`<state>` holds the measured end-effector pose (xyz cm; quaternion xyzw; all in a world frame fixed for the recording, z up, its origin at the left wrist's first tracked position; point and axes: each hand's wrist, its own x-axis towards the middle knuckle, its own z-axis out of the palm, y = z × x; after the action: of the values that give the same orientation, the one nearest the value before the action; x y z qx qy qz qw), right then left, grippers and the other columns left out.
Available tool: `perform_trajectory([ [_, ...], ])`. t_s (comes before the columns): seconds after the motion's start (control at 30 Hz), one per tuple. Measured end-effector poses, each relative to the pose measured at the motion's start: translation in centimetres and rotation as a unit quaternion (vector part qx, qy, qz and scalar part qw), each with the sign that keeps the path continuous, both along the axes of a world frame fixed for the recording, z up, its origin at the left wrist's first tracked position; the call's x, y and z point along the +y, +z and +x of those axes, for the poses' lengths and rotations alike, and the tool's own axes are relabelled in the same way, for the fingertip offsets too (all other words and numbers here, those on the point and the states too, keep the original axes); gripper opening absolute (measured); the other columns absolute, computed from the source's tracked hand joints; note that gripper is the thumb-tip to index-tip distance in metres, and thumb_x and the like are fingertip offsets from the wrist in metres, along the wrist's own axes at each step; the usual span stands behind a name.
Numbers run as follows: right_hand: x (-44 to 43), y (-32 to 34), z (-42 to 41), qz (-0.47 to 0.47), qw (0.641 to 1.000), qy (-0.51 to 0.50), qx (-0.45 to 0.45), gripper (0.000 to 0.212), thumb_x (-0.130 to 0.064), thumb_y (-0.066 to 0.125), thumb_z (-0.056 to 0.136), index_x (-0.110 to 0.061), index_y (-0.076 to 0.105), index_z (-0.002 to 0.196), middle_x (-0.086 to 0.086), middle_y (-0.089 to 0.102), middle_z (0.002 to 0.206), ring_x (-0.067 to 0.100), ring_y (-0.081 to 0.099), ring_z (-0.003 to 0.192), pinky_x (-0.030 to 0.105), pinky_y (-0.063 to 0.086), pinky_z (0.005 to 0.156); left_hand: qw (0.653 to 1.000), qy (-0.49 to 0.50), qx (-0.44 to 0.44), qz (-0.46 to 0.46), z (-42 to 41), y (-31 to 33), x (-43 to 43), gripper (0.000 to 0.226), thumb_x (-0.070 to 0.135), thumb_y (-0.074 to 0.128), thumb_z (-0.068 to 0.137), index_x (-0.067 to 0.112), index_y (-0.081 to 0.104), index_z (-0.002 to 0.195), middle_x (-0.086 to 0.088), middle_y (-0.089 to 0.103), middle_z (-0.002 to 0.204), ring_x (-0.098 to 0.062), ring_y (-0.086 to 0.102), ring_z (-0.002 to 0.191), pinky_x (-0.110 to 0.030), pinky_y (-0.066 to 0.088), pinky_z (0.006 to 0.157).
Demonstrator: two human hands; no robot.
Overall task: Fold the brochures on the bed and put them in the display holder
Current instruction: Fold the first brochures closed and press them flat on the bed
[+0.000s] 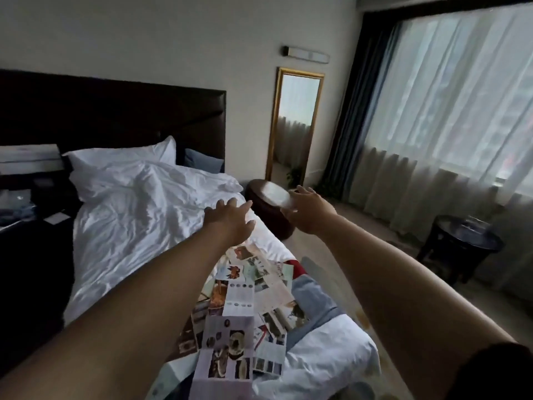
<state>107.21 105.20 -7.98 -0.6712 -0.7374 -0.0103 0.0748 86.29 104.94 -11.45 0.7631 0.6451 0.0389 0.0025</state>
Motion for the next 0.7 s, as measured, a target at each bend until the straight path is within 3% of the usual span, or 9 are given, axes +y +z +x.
perform_trajectory([
  [0.1, 8.2, -2.2, -0.8, 0.006, 0.996, 0.086, -0.006, 0.066, -0.055, 0.047, 0.101, -0.023, 0.035, 0.158, 0.007, 0.028, 0.167, 0.03, 0.027, 0.153, 0.047, 0.031, 0.122, 0.996, 0.087, -0.011, -0.008, -0.1, -1.7, 4.8, 0.065, 0.062, 0.031, 0.103, 0.039, 0.015, 0.162, -0.007, 0.023, 0.168, -0.036, 0.029, 0.15, -0.053, 0.027, 0.117],
  [0.3, 18.7, -7.8, -3.2, -0.061, 0.978, 0.2, 0.0, 0.069, -0.054, 0.043, 0.104, -0.019, 0.026, 0.162, 0.007, 0.017, 0.17, 0.027, 0.017, 0.157, 0.044, 0.023, 0.125, 0.978, 0.199, -0.03, -0.056, -0.2, -6.4, 10.8, 0.069, 0.067, 0.031, 0.102, 0.038, 0.013, 0.163, -0.009, 0.026, 0.167, -0.036, 0.031, 0.149, -0.05, 0.029, 0.115],
  [0.5, 22.3, -17.8, -5.3, -0.141, 0.949, 0.279, -0.035, 0.066, -0.049, 0.044, 0.105, -0.023, 0.025, 0.162, 0.003, 0.015, 0.171, 0.027, 0.017, 0.156, 0.048, 0.024, 0.123, 0.958, 0.238, -0.006, -0.159, -1.4, -16.3, 13.1, 0.072, 0.07, 0.031, 0.101, 0.039, 0.013, 0.163, -0.008, 0.023, 0.168, -0.036, 0.03, 0.15, -0.051, 0.031, 0.114],
  [0.7, 23.1, -29.2, -9.1, -0.253, 0.918, 0.296, -0.074, 0.06, -0.039, 0.047, 0.104, -0.017, 0.032, 0.158, 0.01, 0.023, 0.167, 0.033, 0.025, 0.152, 0.05, 0.031, 0.12, 0.926, 0.242, -0.057, -0.283, -3.1, -28.3, 12.0, 0.071, 0.067, 0.04, 0.098, 0.038, 0.023, 0.159, -0.01, 0.034, 0.163, -0.039, 0.041, 0.143, -0.054, 0.04, 0.111],
])
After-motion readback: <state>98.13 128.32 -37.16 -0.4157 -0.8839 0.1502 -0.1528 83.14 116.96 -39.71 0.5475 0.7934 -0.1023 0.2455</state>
